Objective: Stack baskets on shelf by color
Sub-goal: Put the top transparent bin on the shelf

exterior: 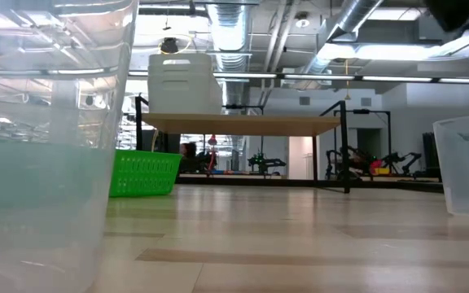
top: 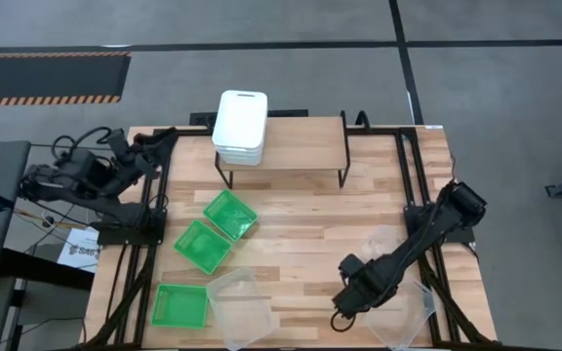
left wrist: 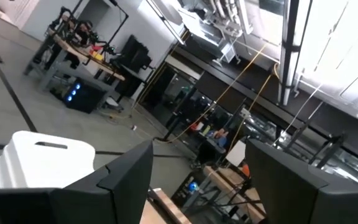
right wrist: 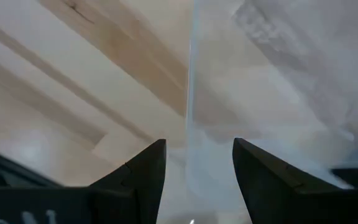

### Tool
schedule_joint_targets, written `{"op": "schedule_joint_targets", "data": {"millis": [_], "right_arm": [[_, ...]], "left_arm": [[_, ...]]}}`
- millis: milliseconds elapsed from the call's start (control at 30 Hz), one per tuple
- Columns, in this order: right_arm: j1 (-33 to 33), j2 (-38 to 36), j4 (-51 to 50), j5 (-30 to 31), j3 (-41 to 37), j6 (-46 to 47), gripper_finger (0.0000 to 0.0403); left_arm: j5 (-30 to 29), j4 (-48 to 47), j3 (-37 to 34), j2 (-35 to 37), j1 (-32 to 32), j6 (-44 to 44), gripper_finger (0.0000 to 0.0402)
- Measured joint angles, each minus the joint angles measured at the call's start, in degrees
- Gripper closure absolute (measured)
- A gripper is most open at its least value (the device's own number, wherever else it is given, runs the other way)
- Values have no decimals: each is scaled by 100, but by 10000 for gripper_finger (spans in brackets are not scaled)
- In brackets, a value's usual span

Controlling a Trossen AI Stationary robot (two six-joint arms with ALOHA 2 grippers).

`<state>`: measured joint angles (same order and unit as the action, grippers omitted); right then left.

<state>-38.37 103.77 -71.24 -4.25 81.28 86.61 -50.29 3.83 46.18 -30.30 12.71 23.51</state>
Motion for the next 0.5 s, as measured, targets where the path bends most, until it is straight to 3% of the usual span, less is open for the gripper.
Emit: {"op": "schedule_joint_targets", "data": {"millis": [200,300,400,500], "right_arm": [[-2,0,657,8,-745,-190,199],[31,0,994,-27,-990,-433,221],[133,0,1264,-110,-1105,-738,275],[288,0,1301,-151,-1059,-1081,362]], "left_arm": [[-103,-14,266,-358,0,-44,157],[-104,-23,317,-414,0,-233,157],[-115,-25,325,-408,0,-341,157],[-248,-25,325,-348,0,-438,157]]}}
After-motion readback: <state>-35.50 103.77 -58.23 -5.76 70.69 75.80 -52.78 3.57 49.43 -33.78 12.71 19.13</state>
